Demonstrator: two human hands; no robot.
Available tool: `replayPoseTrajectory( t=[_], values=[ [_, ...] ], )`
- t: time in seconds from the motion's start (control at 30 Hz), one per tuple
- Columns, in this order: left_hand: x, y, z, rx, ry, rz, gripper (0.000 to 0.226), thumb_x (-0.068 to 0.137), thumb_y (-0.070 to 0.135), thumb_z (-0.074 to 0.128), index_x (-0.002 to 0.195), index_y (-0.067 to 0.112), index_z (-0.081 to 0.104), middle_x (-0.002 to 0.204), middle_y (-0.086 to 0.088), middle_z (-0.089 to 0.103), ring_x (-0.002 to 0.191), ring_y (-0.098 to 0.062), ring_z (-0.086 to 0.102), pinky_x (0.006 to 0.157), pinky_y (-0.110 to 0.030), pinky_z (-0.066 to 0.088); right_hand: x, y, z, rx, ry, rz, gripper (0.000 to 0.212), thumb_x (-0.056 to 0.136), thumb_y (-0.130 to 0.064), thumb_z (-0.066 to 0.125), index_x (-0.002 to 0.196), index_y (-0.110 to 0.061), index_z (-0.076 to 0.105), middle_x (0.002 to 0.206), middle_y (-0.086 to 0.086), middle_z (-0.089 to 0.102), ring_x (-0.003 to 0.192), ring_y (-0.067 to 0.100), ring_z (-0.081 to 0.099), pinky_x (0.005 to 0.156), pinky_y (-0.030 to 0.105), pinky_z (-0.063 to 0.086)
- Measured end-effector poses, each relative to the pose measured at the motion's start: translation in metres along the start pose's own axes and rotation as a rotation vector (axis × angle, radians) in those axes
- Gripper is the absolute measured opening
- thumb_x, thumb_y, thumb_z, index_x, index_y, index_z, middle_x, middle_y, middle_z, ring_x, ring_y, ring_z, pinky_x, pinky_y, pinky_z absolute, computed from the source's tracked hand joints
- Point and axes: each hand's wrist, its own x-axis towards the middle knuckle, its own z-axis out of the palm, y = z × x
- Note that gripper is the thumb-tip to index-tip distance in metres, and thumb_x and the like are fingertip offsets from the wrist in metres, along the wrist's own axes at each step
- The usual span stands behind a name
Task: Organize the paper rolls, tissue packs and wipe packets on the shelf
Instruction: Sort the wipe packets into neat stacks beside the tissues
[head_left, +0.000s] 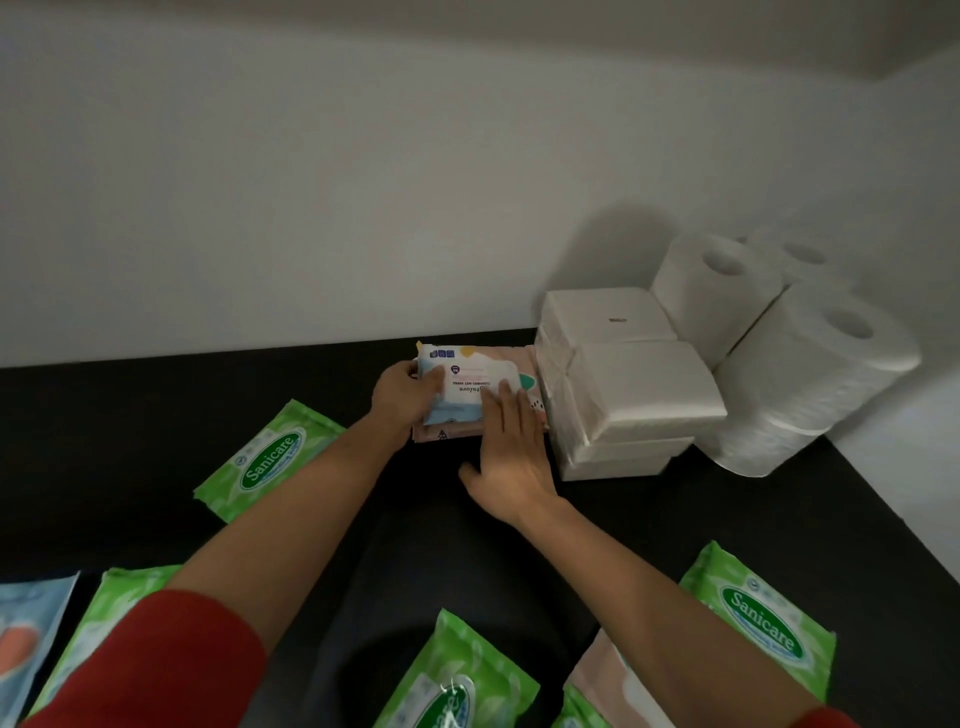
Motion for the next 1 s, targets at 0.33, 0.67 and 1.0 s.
replayPoseTrajectory(
  t=[0.33, 0.67, 1.0],
  values=[
    [-0.026, -0.007, -0.028, -0.745, -0.029, -0.024, 0.023, 0.094, -0.006, 0.043, 0.113, 0.003, 0.053, 0.102, -0.012, 0.064, 0.087, -0.022, 0.065, 0.079, -0.04, 0.053, 0.014, -0.039, -0.008, 1.112, 0.345, 0.29, 0.05, 0.087, -0.037, 0.062, 0.127, -0.013, 0.043, 0.137, 0.007, 0.045, 0.12, 0.019, 0.05, 0.097, 0.035, 0.048],
    [-0.047, -0.027, -0.058, -0.467, -0.234, -0.056, 0.033, 0.089, 0.004, 0.052, 0.121, 0.008, 0.052, 0.118, -0.014, 0.063, 0.107, -0.026, 0.06, 0.091, -0.037, 0.049, 0.018, -0.054, -0.027, 1.302, 0.18, 0.452, 0.036, 0.093, -0.02, 0.057, 0.129, -0.02, 0.05, 0.127, 0.003, 0.06, 0.113, 0.021, 0.06, 0.094, 0.039, 0.051],
    [-0.024, 0.02, -0.087, 0.506, -0.112, 0.546, 0.098, 0.057, 0.028, 0.09, 0.139, 0.034, 0.037, 0.141, -0.001, 0.032, 0.129, -0.019, 0.032, 0.106, -0.039, 0.036, 0.002, -0.034, -0.061, 0.508, -0.054, 0.025, 0.038, 0.092, -0.028, 0.059, 0.129, -0.024, 0.051, 0.122, -0.001, 0.061, 0.106, 0.017, 0.061, 0.082, 0.028, 0.053]
  ],
)
